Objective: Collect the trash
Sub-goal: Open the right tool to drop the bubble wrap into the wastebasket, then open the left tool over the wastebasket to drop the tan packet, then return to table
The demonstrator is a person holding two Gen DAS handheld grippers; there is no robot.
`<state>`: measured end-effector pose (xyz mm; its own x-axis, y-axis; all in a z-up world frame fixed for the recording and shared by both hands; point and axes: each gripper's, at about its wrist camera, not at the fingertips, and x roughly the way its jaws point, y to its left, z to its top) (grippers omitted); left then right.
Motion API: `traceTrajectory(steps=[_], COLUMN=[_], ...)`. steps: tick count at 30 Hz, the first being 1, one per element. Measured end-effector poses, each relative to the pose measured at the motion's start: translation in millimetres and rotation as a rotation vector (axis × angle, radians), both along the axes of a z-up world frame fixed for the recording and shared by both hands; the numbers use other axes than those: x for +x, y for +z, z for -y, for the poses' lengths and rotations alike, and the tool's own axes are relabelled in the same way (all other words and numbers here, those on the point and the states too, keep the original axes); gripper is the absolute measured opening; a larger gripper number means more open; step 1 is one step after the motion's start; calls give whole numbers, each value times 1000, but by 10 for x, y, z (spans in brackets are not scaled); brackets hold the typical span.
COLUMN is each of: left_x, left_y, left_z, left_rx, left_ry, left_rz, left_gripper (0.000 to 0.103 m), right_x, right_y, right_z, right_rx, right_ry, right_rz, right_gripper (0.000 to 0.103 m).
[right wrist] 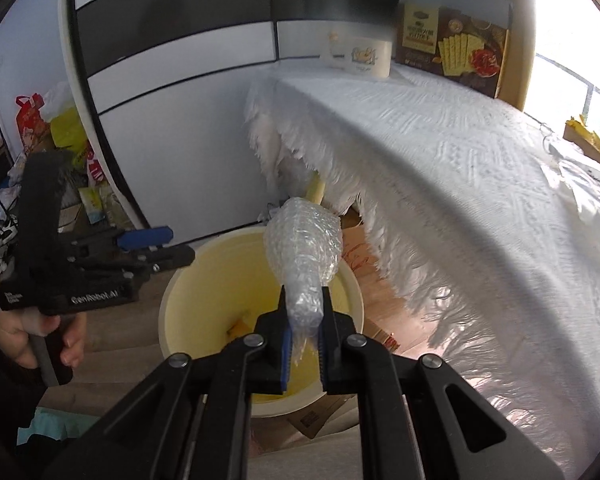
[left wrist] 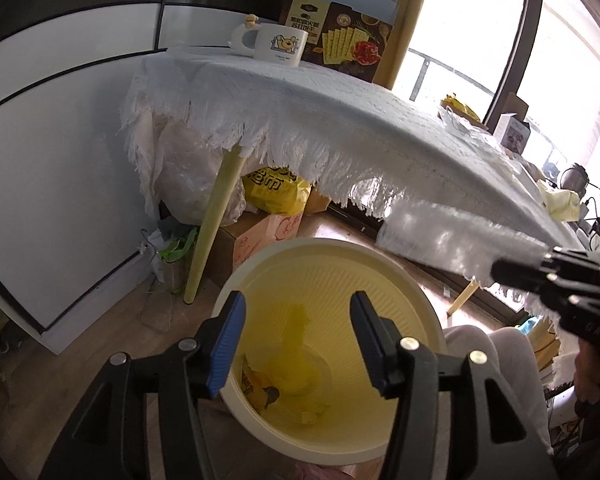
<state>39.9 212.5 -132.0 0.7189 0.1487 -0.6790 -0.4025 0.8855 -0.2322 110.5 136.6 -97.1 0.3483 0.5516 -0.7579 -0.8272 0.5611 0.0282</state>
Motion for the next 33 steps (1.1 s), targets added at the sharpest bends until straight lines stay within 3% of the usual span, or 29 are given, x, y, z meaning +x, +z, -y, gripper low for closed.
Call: traceTrajectory(steps=[1,5,18,23,24,26,28,33], left_x=[-8,-19,28,17,-4,-47,-101,-202], left_y=[12,63,285,323,331,344,357,364], left_z=[0,26,222,260,251,218,172,49], left_rx=[3,14,58,58,60,63,68,73], left_ry=[1,0,-22,-5,3,19,40,77], left_rz=[2,6,29,32,32,31,28,21], left_gripper=[55,55,56,56,56,56,57,57], right_x=[-8,-17,-32,-1,0,17,36,75], right_y=[-17,-68,92,96,79,45,15,5], right_z=[-9,-35,260,183,133,53,-14,-83], right_rx=[-6,-19,31,49,45,48,47,50], right_ry=[0,12,-18,2,12,35,51,54], right_rz=[-2,-16,1,-18,-22,-32,-40,-50], right_gripper=[12,36,38,38,40,66,80,84])
